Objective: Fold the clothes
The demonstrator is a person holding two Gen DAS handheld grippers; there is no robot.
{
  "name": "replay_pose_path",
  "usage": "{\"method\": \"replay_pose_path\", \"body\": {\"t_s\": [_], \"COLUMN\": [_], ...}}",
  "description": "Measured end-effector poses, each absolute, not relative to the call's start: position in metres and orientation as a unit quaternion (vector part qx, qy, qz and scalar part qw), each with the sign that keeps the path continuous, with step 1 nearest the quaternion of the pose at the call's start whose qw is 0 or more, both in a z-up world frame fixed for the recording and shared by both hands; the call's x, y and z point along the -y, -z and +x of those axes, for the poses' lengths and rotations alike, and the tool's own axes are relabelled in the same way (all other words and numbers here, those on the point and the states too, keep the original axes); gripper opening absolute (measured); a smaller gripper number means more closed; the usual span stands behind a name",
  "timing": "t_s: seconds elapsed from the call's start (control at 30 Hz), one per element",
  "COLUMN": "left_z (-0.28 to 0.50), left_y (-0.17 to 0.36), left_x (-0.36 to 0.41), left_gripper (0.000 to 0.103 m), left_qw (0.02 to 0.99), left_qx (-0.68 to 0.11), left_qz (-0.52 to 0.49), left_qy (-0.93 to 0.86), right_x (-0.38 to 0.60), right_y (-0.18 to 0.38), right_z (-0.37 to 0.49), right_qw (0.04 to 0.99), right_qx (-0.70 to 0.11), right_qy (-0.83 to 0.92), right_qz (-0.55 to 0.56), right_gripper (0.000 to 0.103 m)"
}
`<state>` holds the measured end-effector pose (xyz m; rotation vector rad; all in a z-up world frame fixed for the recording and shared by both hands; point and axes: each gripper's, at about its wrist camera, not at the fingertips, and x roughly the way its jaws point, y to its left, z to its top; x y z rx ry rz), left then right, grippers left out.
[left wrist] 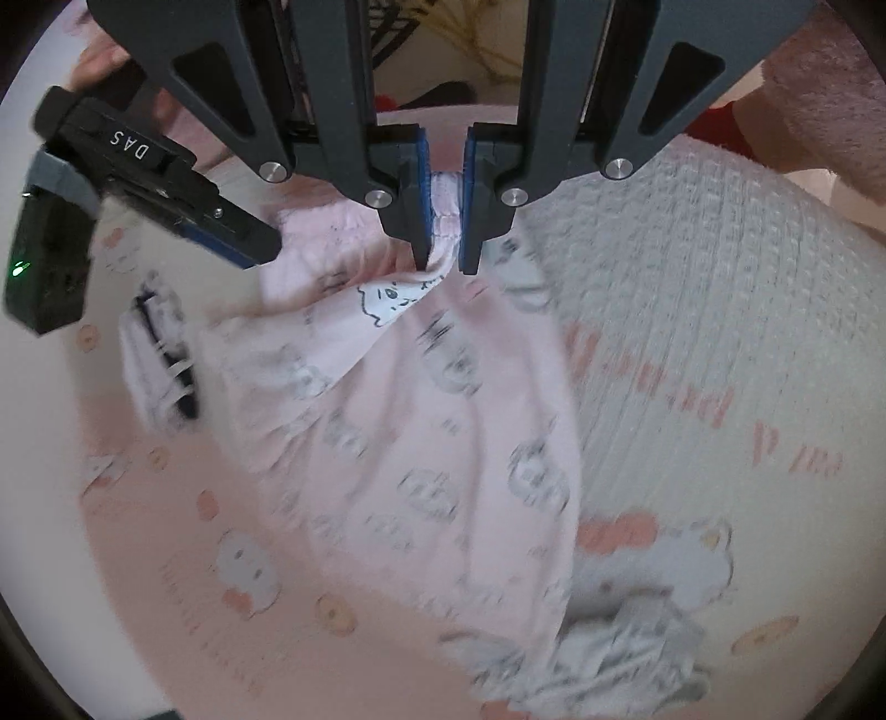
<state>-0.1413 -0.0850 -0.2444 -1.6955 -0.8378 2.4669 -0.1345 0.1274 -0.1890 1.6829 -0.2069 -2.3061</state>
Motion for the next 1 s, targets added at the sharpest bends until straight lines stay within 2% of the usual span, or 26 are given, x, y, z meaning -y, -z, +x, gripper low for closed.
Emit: {"method": "replay_pose_path", "body": {"t_s": [0.07,0.1,0.13,0.3,0.43,0.5,0.6,0.67,0.7,0.8,0.9,1.0], "left_z": [-0.140,-0.138,-0.137,-0.132,-0.133,-0.134,-0.133,-0.132,-0.131,-0.130,-0.132,-0.133], "left_y": [0.253,0.252,0.251,0.231,0.246,0.267,0.269,0.270,0.270,0.272,0.271,0.268], "left_x": [0.083,0.083,0.082,0.076,0.076,0.079,0.087,0.091,0.093,0.099,0.090,0.087], "left_gripper": [0.009,0.009,0.009,0.009,0.009,0.013,0.017,0.028,0.029,0.029,0.027,0.031], "left_qw": [0.010,0.009,0.009,0.011,0.000,-0.010,-0.004,-0.003,-0.003,-0.002,-0.009,-0.011], "left_qx": [0.261,0.262,0.262,0.260,0.260,0.277,0.302,0.311,0.315,0.329,0.280,0.265], "left_qz": [-0.556,-0.555,-0.554,-0.542,-0.562,-0.588,-0.584,-0.580,-0.578,-0.572,-0.579,-0.590], "left_qy": [-0.789,-0.789,-0.790,-0.799,-0.785,-0.760,-0.753,-0.753,-0.752,-0.752,-0.766,-0.762], "right_x": [-0.124,-0.126,-0.131,-0.128,-0.124,-0.122,-0.125,-0.135,-0.139,-0.137,-0.128,-0.135], "right_y": [0.202,0.207,0.210,0.213,0.215,0.215,0.210,0.212,0.213,0.217,0.217,0.218], "right_z": [-0.134,-0.134,-0.134,-0.133,-0.132,-0.131,-0.127,-0.131,-0.133,-0.137,-0.131,-0.126], "right_qw": [0.109,0.103,0.100,0.109,0.117,0.118,0.113,0.119,0.122,0.128,0.122,0.108], "right_qx": [0.032,0.032,0.047,0.043,0.034,0.027,0.022,0.068,0.092,0.097,0.042,0.028], "right_qy": [0.792,0.789,0.787,0.793,0.799,0.802,0.805,0.796,0.790,0.789,0.801,0.799], "right_qz": [0.600,0.604,0.607,0.597,0.589,0.585,0.582,0.590,0.593,0.594,0.585,0.591], "right_gripper": [0.056,0.064,0.067,0.066,0.064,0.064,0.064,0.064,0.066,0.067,0.065,0.072]}}
